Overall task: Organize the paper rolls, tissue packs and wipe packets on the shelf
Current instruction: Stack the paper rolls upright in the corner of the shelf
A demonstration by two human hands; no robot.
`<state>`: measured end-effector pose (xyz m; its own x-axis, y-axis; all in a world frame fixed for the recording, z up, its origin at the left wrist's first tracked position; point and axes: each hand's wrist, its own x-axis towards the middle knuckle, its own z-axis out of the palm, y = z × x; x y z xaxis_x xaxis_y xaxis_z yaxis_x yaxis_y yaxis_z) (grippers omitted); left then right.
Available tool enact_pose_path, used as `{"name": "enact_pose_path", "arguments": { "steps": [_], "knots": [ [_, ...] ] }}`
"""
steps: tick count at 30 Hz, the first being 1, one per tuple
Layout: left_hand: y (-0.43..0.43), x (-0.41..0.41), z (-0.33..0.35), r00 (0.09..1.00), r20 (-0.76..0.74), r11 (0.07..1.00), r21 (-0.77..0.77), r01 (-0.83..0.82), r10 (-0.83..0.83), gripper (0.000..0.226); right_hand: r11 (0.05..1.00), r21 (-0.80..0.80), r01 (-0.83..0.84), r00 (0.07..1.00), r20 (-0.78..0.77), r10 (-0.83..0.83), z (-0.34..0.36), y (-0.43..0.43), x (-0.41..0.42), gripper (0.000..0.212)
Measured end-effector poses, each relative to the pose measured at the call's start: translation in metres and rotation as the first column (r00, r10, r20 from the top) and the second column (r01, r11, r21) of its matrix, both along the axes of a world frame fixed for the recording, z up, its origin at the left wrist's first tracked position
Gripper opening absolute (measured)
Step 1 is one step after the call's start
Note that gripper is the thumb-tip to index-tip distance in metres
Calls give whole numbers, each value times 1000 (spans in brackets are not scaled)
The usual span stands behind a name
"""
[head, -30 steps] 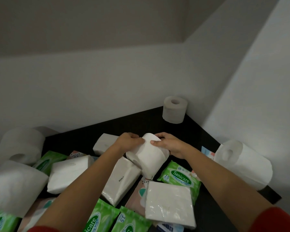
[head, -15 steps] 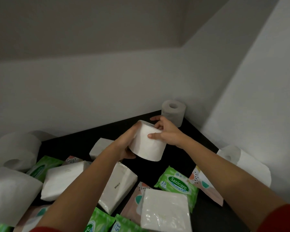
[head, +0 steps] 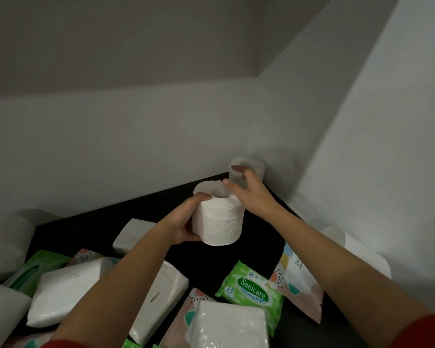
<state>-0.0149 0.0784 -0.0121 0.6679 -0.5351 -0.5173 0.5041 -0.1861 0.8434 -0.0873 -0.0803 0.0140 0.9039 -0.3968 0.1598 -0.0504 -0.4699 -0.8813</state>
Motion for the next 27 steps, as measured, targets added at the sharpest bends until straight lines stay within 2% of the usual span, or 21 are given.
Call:
{"name": "enact_pose_path", "arguments": {
  "steps": [3, 5, 7, 12, 15, 21, 24, 27],
  "knots": [
    [-12, 6, 1, 999, -2, 998, -49, -33, 33, 33, 953, 270, 140, 983, -150, -102, -10, -12, 8, 55],
    [-22, 11, 3, 999, 1, 996, -75, -45, 45, 36, 850, 486, 203, 957, -280, -68, -16, -19, 11, 56],
    [-32, 17, 5, 999, 22, 995, -89, -40, 42, 32, 754, 620, 215, 942, -337, 8, -18, -26, 13, 60],
    [-58, 35, 12, 997, 65, 986, -162, -28, 39, 37, 720, 661, 211, 958, -288, -17, -13, -50, 28, 65],
    [-77, 46, 16, 991, 113, 975, -221, -40, 66, 24, 718, 666, 201, 971, -235, -54, -8, -63, 43, 63],
    [-121, 70, 33, 976, 174, 963, -255, -82, 129, 16, 712, 671, 207, 978, -147, -146, 4, -95, 75, 55],
    [-140, 82, 39, 973, 186, 961, -263, -88, 140, 21, 701, 697, 151, 988, -74, -139, 5, -115, 86, 58],
    [-154, 94, 42, 970, 210, 968, -239, -72, 124, 38, 702, 706, 91, 994, -23, -106, 4, -132, 93, 53]
  ]
}}
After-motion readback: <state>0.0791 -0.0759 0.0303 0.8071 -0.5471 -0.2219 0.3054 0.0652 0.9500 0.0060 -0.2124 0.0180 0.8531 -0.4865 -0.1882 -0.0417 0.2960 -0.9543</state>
